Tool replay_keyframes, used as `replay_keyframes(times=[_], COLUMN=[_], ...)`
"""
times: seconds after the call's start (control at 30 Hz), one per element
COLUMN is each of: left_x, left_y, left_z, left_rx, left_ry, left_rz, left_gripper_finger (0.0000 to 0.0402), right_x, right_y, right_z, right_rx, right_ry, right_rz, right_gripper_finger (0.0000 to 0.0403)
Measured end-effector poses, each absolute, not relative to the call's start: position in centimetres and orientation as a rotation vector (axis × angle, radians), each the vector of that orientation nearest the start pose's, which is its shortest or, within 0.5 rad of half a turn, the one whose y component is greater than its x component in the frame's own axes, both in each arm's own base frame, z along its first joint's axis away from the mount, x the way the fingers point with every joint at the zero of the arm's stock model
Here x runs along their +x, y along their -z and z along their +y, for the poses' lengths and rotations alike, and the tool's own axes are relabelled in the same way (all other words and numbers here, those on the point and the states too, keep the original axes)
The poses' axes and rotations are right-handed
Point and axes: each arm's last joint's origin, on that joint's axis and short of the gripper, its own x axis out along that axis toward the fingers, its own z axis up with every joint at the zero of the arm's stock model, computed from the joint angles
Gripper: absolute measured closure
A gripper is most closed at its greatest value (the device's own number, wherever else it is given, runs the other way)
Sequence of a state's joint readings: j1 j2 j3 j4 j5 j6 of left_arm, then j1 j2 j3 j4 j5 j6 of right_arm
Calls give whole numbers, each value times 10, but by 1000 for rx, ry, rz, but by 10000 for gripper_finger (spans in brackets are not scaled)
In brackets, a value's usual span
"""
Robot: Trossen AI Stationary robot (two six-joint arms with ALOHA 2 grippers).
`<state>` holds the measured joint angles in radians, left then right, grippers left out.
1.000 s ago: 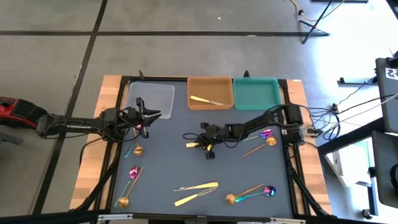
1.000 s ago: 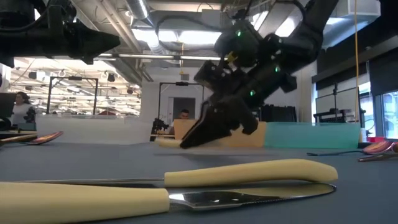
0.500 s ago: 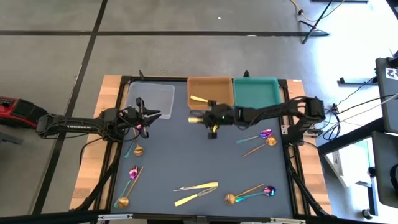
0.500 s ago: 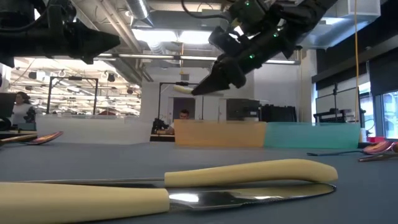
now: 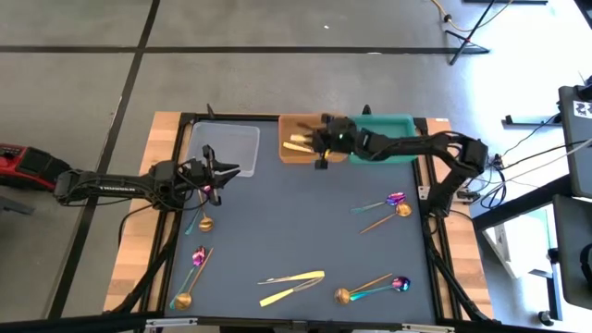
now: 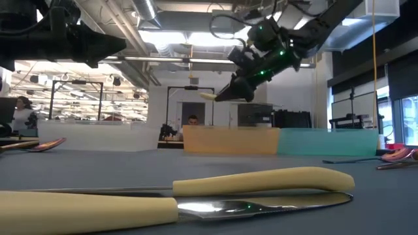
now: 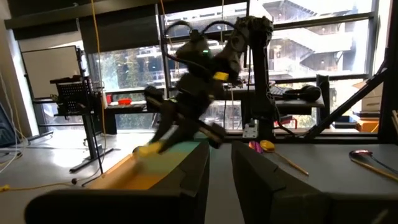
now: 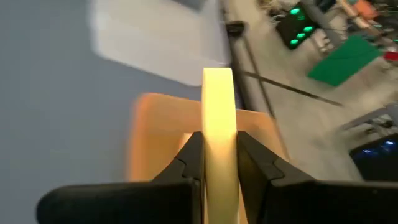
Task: Sort silverware by color (type)
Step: Put the yellow table knife into the orange bin
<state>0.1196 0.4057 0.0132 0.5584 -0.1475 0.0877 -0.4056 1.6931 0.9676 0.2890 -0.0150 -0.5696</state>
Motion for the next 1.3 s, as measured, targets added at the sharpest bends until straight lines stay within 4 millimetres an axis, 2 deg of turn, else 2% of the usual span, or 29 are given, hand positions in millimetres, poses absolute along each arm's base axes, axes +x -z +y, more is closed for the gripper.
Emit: replay_keyframes(times=[0.17,0.3,0.5,0.7,0.83,1.03,1.13,1.3], left_x=[120,120,120,120,120,124,126,131], left_y=[-185,-185,-186,-186,-186,-184,-181,-175], left_z=[19,19,19,18,18,10,4,-10], left_rx=[84,84,85,81,68,29,22,-41], left_ry=[-273,-273,-273,-265,-249,-142,-100,-27], left_rz=[-154,-155,-159,-166,-170,-151,-129,-70], left_gripper_finger=[338,338,338,338,338,338,338,338], right_x=[331,335,341,344,349,353,357,358], right_y=[-193,-179,-163,-161,-182,-214,-215,-203], right_z=[-175,-188,-192,-185,-155,-80,-36,33], right_rx=[-371,-367,-366,-332,-344,-283,-229,-172], right_ry=[248,267,324,310,228,-12,-158,-322], right_rz=[443,392,390,409,394,395,405,462], right_gripper_finger=[355,355,348,277,229,206,209,216])
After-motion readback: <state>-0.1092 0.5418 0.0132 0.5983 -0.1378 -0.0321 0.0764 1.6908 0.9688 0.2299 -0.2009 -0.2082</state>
